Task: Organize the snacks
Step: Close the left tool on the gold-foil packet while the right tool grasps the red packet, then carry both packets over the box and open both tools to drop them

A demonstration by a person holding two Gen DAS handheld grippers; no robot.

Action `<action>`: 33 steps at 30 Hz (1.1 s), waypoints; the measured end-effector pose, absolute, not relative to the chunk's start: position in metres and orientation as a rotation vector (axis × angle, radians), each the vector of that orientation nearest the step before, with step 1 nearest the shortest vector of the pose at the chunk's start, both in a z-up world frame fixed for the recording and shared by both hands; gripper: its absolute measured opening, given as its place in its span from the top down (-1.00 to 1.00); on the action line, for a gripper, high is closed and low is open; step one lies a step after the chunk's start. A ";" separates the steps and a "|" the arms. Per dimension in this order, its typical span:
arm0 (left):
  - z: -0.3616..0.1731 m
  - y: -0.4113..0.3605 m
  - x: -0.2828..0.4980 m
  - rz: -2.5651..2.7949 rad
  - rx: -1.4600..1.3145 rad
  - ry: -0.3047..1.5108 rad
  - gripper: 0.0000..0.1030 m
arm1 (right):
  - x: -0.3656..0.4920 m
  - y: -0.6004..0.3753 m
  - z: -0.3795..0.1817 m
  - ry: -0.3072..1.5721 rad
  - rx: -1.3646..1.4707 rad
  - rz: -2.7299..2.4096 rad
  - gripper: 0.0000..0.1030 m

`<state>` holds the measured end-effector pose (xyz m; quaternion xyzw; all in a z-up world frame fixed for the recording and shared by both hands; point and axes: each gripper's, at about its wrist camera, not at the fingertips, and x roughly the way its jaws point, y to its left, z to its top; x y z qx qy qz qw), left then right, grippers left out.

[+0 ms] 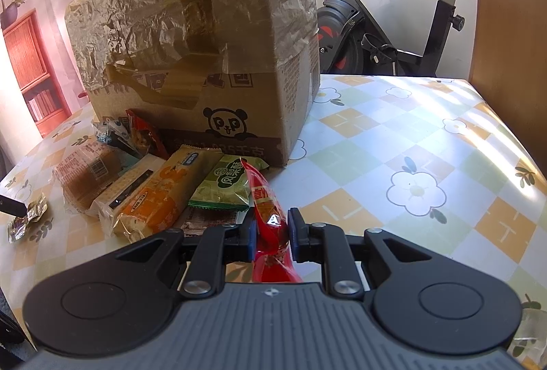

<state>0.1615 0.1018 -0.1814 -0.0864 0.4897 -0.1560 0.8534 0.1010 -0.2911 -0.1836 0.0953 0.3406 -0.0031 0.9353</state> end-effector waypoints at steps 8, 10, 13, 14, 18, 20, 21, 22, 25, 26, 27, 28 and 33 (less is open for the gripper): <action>-0.185 0.062 0.160 -0.213 0.069 1.019 -0.36 | 0.099 -0.291 -0.184 0.694 0.194 -0.009 0.63; -0.186 0.060 0.160 -0.144 0.063 1.013 -0.36 | 0.098 -0.292 -0.184 0.693 0.197 -0.008 0.63; -0.186 0.058 0.160 -0.096 0.054 1.013 -0.35 | 0.099 -0.291 -0.184 0.692 0.196 -0.008 0.63; -0.186 0.057 0.159 -0.096 0.054 1.012 -0.34 | 0.099 -0.291 -0.184 0.692 0.194 -0.008 0.63; -0.180 0.057 0.157 -0.125 0.057 0.987 -0.02 | 0.098 -0.292 -0.184 0.689 0.195 -0.009 0.63; -0.174 0.056 0.152 -0.137 0.048 0.961 0.13 | 0.097 -0.292 -0.184 0.687 0.197 -0.010 0.63; -0.173 0.057 0.153 -0.142 0.036 0.957 0.14 | 0.096 -0.292 -0.183 0.685 0.198 -0.009 0.63; -0.172 0.057 0.153 -0.148 0.025 0.953 0.14 | 0.095 -0.292 -0.183 0.681 0.198 -0.009 0.63; -0.171 0.058 0.153 -0.148 0.018 0.942 0.15 | 0.094 -0.292 -0.178 0.669 0.195 -0.006 0.63; -0.169 0.058 0.153 -0.149 0.011 0.933 0.15 | 0.094 -0.292 -0.176 0.662 0.193 -0.004 0.63; -0.167 0.058 0.153 -0.149 0.006 0.924 0.15 | 0.094 -0.292 -0.174 0.656 0.192 -0.003 0.63; -0.163 0.057 0.151 -0.150 0.003 0.912 0.15 | 0.093 -0.291 -0.171 0.649 0.191 -0.001 0.63; -0.145 0.053 0.155 -0.163 0.000 0.851 0.15 | 0.091 -0.291 -0.153 0.599 0.191 0.016 0.63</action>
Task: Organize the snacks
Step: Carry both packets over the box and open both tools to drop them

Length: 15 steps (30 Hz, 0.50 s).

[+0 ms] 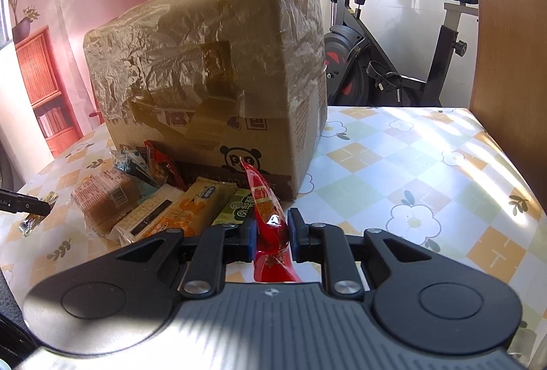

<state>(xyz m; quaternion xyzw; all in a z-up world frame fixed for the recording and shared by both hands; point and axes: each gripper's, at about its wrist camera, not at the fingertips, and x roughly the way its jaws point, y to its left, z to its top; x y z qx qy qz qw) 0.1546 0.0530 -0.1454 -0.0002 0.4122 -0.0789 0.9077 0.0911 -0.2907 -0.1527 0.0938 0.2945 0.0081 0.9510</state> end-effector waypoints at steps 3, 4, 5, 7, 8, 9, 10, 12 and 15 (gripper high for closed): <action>-0.130 0.049 0.158 -0.177 -0.001 0.798 0.15 | 0.087 -0.292 -0.140 0.557 0.200 0.027 0.63; -0.124 0.046 0.159 -0.186 0.002 0.778 0.14 | 0.086 -0.292 -0.136 0.543 0.204 0.031 0.63; -0.119 0.044 0.160 -0.193 0.005 0.761 0.14 | 0.084 -0.293 -0.130 0.529 0.212 0.036 0.63; -0.107 0.039 0.161 -0.209 0.005 0.716 0.14 | 0.082 -0.296 -0.121 0.504 0.251 0.048 0.63; -0.100 0.036 0.162 -0.217 0.002 0.694 0.14 | 0.081 -0.298 -0.116 0.490 0.275 0.056 0.63; -0.094 0.034 0.163 -0.223 0.000 0.674 0.14 | 0.081 -0.302 -0.108 0.471 0.303 0.063 0.63; -0.087 0.031 0.165 -0.230 -0.003 0.654 0.14 | 0.082 -0.304 -0.101 0.451 0.318 0.071 0.63; -0.072 0.025 0.170 -0.253 -0.012 0.610 0.14 | 0.084 -0.307 -0.085 0.414 0.328 0.085 0.63; -0.043 0.014 0.178 -0.290 -0.009 0.532 0.14 | 0.095 -0.309 -0.053 0.353 0.299 0.112 0.63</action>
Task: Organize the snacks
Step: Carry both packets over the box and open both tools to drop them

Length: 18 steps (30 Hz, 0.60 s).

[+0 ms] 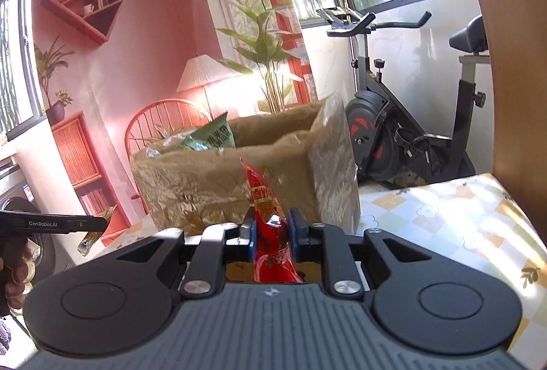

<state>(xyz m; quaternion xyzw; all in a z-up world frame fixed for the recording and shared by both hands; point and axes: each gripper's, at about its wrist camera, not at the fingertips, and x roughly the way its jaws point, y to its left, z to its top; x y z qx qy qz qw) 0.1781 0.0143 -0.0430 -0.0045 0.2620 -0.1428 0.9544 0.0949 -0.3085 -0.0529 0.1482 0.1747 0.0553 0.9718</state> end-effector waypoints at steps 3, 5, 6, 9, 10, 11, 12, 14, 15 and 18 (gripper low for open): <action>-0.014 -0.002 0.190 -0.332 -0.003 0.455 0.14 | 0.109 -0.310 -0.024 0.302 0.273 0.132 0.63; 0.002 -0.013 0.202 -0.361 -0.009 0.418 0.13 | 0.121 -0.312 -0.009 0.274 0.277 0.149 0.63; 0.010 -0.021 0.210 -0.379 -0.009 0.402 0.13 | 0.130 -0.313 -0.003 0.262 0.282 0.165 0.63; 0.025 -0.046 0.237 -0.423 0.013 0.370 0.12 | 0.163 -0.312 0.013 0.246 0.241 0.189 0.63; 0.027 -0.056 0.249 -0.432 0.015 0.373 0.12 | 0.178 -0.312 0.016 0.254 0.242 0.191 0.63; 0.027 -0.066 0.261 -0.445 0.015 0.382 0.12 | 0.189 -0.312 0.016 0.262 0.248 0.191 0.63; 0.027 -0.074 0.272 -0.457 0.016 0.391 0.11 | 0.201 -0.312 0.015 0.275 0.252 0.190 0.63; 0.021 -0.089 0.293 -0.463 0.020 0.412 0.10 | 0.223 -0.313 0.010 0.304 0.258 0.167 0.63; 0.018 -0.094 0.301 -0.465 0.018 0.428 0.09 | 0.232 -0.314 0.006 0.323 0.269 0.162 0.63; 0.005 -0.104 0.327 -0.475 0.016 0.503 -0.02 | 0.246 -0.315 -0.007 0.365 0.285 0.126 0.59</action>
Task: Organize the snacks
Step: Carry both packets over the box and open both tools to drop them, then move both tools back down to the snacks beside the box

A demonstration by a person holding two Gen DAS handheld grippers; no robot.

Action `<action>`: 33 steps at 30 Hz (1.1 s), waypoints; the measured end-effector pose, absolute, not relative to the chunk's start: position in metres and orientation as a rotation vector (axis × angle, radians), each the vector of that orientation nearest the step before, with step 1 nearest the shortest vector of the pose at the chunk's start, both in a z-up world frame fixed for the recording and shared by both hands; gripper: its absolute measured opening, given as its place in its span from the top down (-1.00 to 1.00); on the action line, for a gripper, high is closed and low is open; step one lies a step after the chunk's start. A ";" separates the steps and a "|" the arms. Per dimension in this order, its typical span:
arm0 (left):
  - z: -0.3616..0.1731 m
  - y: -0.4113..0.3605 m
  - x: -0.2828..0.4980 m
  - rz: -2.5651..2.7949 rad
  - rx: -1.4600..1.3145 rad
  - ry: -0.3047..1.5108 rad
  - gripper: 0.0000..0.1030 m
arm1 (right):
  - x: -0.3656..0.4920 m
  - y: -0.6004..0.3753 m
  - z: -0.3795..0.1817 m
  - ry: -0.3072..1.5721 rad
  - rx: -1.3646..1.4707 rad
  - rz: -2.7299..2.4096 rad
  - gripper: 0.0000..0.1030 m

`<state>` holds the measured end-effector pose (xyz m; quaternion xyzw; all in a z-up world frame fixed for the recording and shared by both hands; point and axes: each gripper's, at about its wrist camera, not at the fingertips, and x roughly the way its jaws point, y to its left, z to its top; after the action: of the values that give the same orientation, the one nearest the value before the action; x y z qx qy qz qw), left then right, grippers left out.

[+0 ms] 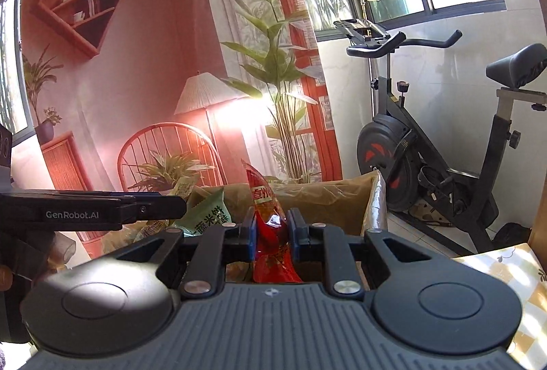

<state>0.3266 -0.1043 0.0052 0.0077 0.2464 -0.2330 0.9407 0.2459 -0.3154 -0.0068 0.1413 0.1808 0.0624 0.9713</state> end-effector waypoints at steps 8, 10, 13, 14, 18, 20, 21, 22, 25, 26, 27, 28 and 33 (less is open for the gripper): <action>-0.008 -0.079 0.332 -0.495 -0.025 0.542 -0.22 | 0.228 -0.318 -0.018 0.375 0.277 0.108 0.38; -0.005 -0.067 0.324 -0.487 -0.030 0.530 -0.22 | 0.219 -0.317 -0.017 0.369 0.267 0.119 0.22; 0.000 -0.048 0.308 -0.481 -0.037 0.504 -0.22 | 0.204 -0.312 -0.014 0.350 0.228 0.112 0.06; 0.001 -0.041 0.302 -0.476 -0.037 0.496 -0.22 | 0.199 -0.310 -0.015 0.344 0.220 0.115 0.05; 0.003 -0.015 0.279 -0.451 -0.038 0.472 -0.22 | 0.176 -0.307 -0.024 0.319 0.206 0.126 0.05; 0.002 -0.001 0.269 -0.435 -0.045 0.461 -0.22 | 0.165 -0.305 -0.032 0.313 0.208 0.128 0.05; 0.000 0.005 0.265 -0.425 -0.046 0.459 -0.22 | 0.159 -0.305 -0.037 0.309 0.211 0.128 0.05; -0.003 0.010 0.261 -0.415 -0.046 0.456 -0.22 | 0.155 -0.305 -0.040 0.303 0.213 0.126 0.05; -0.014 0.030 0.251 -0.361 -0.048 0.459 -0.22 | 0.138 -0.304 -0.057 0.287 0.218 0.107 -0.08; -0.018 0.035 0.249 -0.349 -0.056 0.465 -0.22 | 0.135 -0.304 -0.063 0.290 0.217 0.095 -0.07; -0.024 0.041 0.248 -0.335 -0.070 0.480 -0.22 | 0.131 -0.303 -0.069 0.293 0.216 0.082 -0.07; -0.029 0.046 0.247 -0.323 -0.082 0.493 -0.22 | 0.129 -0.302 -0.074 0.295 0.217 0.074 -0.07; -0.057 0.065 0.243 -0.262 -0.113 0.561 -0.22 | 0.121 -0.297 -0.106 0.346 0.229 0.044 -0.07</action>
<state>0.2427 0.0647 -0.0567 -0.0554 0.2757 -0.1288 0.9510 0.1210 -0.2967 -0.1058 0.1138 0.1715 0.0216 0.9784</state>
